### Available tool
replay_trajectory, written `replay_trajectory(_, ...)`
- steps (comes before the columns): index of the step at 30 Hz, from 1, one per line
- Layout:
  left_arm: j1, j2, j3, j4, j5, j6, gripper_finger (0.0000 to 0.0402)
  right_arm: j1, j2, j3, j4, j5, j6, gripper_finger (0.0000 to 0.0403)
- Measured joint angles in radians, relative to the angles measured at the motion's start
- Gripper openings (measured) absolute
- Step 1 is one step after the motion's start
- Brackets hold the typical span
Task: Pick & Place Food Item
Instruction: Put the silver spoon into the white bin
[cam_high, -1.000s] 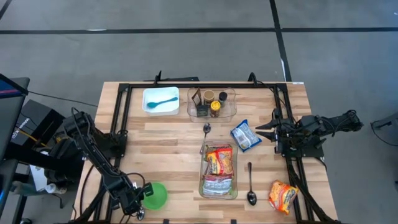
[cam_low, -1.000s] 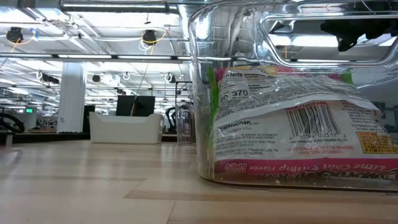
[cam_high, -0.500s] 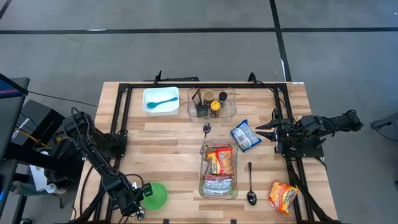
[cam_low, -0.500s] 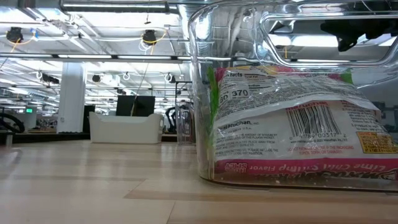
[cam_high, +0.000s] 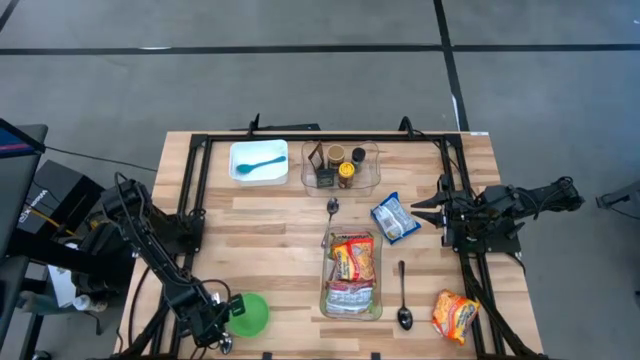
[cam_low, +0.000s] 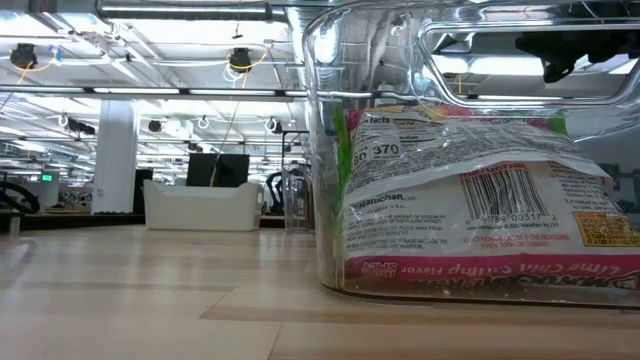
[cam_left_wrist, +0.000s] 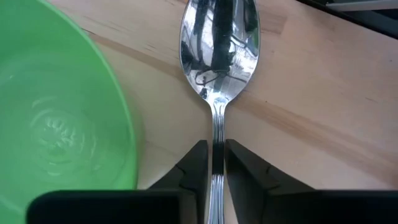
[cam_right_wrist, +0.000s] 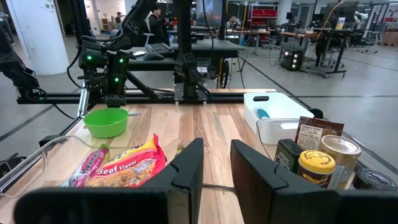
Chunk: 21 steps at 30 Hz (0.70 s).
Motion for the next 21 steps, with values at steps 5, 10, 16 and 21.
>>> replay_trajectory(5, 0.000, 0.000, 0.000, 0.003, 0.008, 0.000, 0.0011, 0.000, 0.000, 0.000, 0.000, 0.000, 0.000, 0.0074)
replay_trajectory(10, 0.000, 0.000, -0.001, 0.003, 0.009, 0.000, 0.0019, -0.001, 0.000, 0.000, 0.000, 0.000, 0.000, 0.0074)
replay_trajectory(16, 0.000, 0.001, -0.001, 0.004, 0.009, 0.000, 0.0019, -0.001, 0.000, 0.000, 0.000, 0.000, 0.000, 0.0074)
replay_trajectory(21, 0.000, 0.000, -0.001, 0.003, 0.009, 0.000, 0.0010, -0.001, 0.000, 0.000, 0.000, 0.000, 0.000, 0.0074)
